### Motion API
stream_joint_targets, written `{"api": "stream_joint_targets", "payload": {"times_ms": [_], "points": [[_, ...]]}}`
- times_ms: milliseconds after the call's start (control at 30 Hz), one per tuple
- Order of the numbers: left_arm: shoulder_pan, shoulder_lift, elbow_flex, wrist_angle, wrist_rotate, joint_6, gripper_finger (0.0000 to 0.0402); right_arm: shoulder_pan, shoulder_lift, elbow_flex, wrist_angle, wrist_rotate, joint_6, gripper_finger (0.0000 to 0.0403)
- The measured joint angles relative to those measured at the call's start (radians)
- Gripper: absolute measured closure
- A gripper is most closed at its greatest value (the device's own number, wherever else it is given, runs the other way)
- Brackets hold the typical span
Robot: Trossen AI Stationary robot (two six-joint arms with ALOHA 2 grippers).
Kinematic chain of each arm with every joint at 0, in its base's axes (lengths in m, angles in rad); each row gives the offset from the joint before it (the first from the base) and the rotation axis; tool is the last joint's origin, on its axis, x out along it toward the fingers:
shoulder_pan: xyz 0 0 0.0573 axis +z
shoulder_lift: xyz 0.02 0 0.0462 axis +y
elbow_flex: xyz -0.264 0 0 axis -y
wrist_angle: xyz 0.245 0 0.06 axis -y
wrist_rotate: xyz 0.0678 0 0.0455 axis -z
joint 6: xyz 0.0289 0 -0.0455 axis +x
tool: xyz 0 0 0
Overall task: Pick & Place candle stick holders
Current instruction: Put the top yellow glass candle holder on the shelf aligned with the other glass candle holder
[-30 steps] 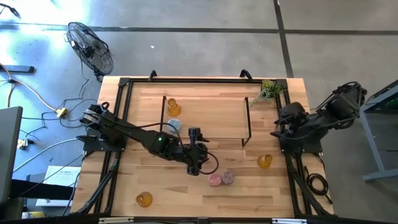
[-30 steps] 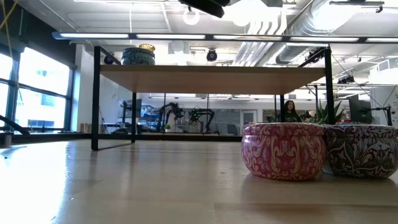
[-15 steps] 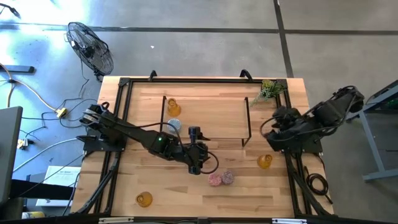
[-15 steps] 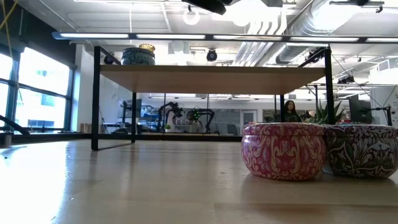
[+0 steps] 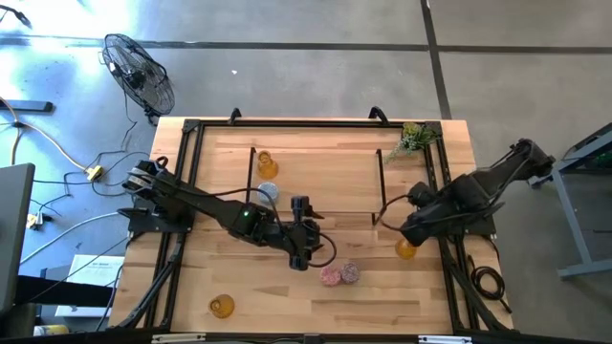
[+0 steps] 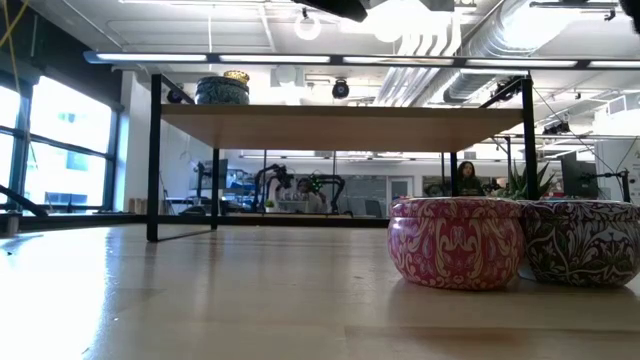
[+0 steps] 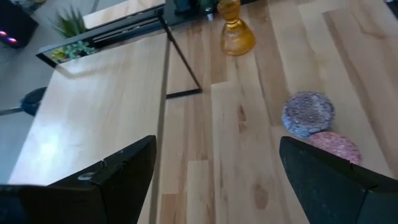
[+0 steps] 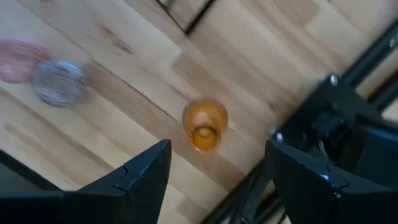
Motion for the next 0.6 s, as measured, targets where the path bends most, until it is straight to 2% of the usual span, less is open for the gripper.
{"api": "stream_joint_targets", "payload": {"times_ms": [233, 400, 600], "points": [[-0.001, 0.000, 0.000, 0.000, 0.020, -0.021, 0.0067, 0.005, -0.002, -0.088, 0.005, -0.167, -0.014, 0.0148], [-0.001, 0.000, 0.000, 0.000, 0.020, -0.021, 0.0067, 0.015, -0.002, -0.125, 0.029, -0.158, -0.013, 0.0147], [-0.001, 0.000, 0.000, 0.000, 0.030, -0.022, 0.0067, 0.015, -0.002, -0.144, 0.145, -0.136, -0.018, 0.0147]]}}
